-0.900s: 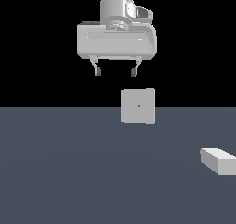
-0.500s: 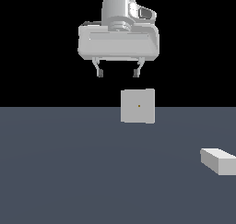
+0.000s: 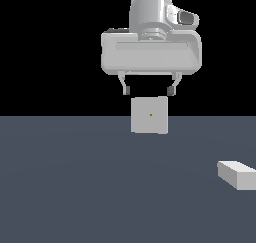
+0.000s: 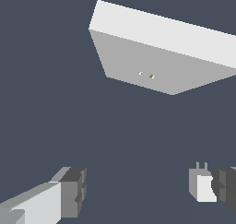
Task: Plug the charger into the wall socket.
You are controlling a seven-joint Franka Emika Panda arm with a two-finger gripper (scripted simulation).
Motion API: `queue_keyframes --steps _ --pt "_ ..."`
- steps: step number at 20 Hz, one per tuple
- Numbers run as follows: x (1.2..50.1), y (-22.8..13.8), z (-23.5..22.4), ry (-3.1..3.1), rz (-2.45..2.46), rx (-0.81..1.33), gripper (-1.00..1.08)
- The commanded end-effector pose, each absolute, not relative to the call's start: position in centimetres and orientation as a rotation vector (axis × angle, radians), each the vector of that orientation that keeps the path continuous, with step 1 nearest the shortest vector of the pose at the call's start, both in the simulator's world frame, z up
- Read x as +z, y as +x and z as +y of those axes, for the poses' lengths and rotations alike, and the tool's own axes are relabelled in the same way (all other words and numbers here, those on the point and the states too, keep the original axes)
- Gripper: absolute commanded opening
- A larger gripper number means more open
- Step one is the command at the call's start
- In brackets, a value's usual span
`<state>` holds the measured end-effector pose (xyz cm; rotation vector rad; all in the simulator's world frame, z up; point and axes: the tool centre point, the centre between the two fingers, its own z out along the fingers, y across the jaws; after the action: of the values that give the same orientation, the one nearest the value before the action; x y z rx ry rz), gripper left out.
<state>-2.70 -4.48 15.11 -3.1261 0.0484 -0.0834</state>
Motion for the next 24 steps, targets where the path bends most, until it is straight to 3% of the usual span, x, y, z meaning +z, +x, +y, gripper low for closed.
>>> queue_keyframes --steps 1,13,24 --pt "13.7 -4.1 -6.4 -3.129 0.06 -0.087 1.0" --pt "7.7 -9.9 -14.4 -3.14 0.1 -0.109 1.0" --pt "6.2 -11.0 -16.2 -3.141 0.11 -0.112 1.0"
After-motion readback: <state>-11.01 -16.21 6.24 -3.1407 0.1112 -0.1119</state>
